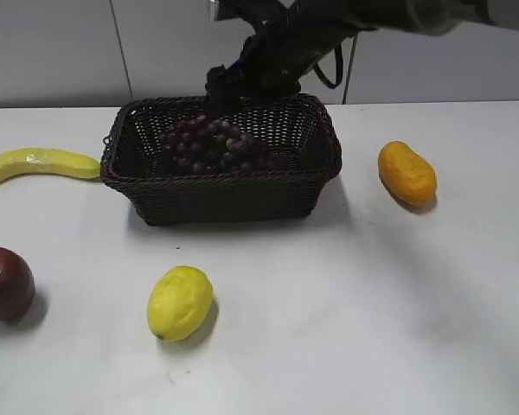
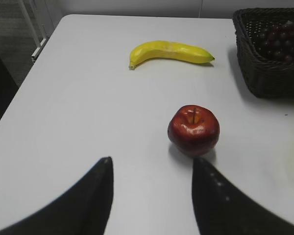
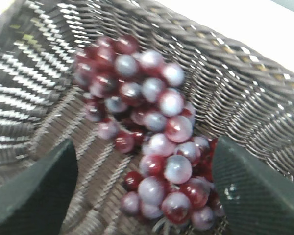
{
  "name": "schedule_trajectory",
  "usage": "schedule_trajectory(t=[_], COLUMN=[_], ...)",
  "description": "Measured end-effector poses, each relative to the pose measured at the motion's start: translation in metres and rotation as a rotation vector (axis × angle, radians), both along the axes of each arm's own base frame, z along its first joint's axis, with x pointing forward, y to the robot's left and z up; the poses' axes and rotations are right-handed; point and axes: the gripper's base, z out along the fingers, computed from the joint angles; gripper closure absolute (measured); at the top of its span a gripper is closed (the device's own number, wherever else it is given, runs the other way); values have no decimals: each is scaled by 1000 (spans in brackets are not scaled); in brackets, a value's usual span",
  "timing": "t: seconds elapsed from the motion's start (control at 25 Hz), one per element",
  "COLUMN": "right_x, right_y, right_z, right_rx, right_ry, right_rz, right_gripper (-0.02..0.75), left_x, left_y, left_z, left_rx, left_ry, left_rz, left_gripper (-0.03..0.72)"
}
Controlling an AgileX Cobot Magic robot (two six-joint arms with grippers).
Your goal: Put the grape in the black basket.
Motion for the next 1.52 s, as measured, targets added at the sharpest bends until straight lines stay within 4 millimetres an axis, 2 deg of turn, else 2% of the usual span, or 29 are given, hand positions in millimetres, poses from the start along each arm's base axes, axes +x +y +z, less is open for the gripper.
schedule_trajectory(t=[0.16, 0.28, 0.64, 0.76, 0.96, 1.04, 1.16, 1.52], right_x=[-8, -18, -54, -72, -101, -116, -136, -205], right_y=[-2, -10, -52, -68, -89, -98, -110, -151], right_z=[44, 69, 125, 149, 173, 178, 171, 124], right_rx=[0, -33, -194, -224, -229, -230, -251, -322], right_ry=[-14, -19, 60, 51, 25, 26, 63, 212], right_rz=[57, 86, -6, -41, -88, -91, -93, -123], right_gripper=[87, 90, 104, 111, 133, 137, 142, 143], left_x=[0, 0, 0, 0, 0, 0, 0, 0], left_y=[0, 0, 0, 0, 0, 0, 0, 0], left_z=[0, 0, 0, 0, 0, 0, 0, 0], left_rx=[0, 0, 0, 0, 0, 0, 0, 0], left_ry=[0, 0, 0, 0, 0, 0, 0, 0], left_rz=[0, 0, 0, 0, 0, 0, 0, 0], left_gripper=[199, 199, 199, 199, 199, 199, 199, 199])
